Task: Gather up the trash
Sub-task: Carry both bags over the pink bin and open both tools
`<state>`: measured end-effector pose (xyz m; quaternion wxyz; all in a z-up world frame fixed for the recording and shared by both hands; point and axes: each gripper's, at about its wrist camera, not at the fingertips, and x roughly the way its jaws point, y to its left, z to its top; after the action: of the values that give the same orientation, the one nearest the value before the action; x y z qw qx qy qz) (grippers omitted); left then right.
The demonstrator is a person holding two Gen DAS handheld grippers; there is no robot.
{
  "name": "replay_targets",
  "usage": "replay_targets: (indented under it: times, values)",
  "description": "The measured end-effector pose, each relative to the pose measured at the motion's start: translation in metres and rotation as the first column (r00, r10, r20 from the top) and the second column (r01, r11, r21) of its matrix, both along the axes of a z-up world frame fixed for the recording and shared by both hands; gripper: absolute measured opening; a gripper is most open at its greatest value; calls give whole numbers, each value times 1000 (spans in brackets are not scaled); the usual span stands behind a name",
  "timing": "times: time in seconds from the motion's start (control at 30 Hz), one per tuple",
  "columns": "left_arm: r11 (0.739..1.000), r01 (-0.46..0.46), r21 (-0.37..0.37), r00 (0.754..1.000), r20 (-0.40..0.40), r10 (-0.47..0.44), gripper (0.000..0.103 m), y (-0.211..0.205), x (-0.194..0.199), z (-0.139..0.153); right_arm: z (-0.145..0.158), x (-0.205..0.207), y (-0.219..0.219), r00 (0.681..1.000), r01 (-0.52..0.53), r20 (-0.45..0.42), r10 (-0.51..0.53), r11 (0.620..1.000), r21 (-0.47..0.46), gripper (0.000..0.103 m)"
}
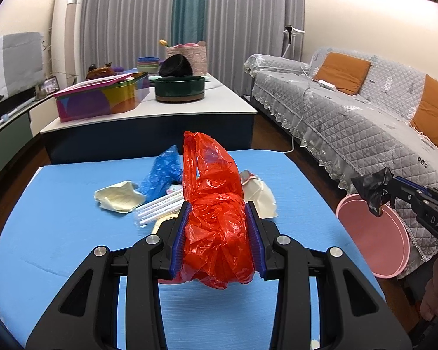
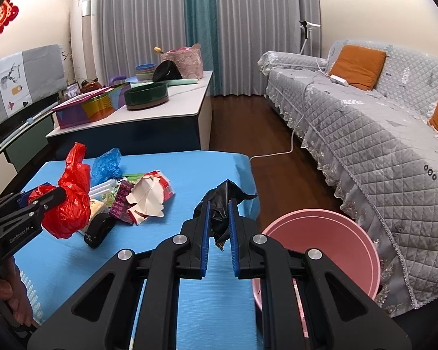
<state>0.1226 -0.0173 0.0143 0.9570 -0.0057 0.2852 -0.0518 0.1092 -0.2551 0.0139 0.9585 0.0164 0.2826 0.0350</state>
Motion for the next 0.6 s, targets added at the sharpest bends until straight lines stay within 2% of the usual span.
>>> replay_targets:
  times: [0.6]
  values:
    - [996, 88, -7, 996, 18, -88, 37, -48, -1, 8, 4, -13, -52, 996, 92, 13, -92, 996, 18, 13]
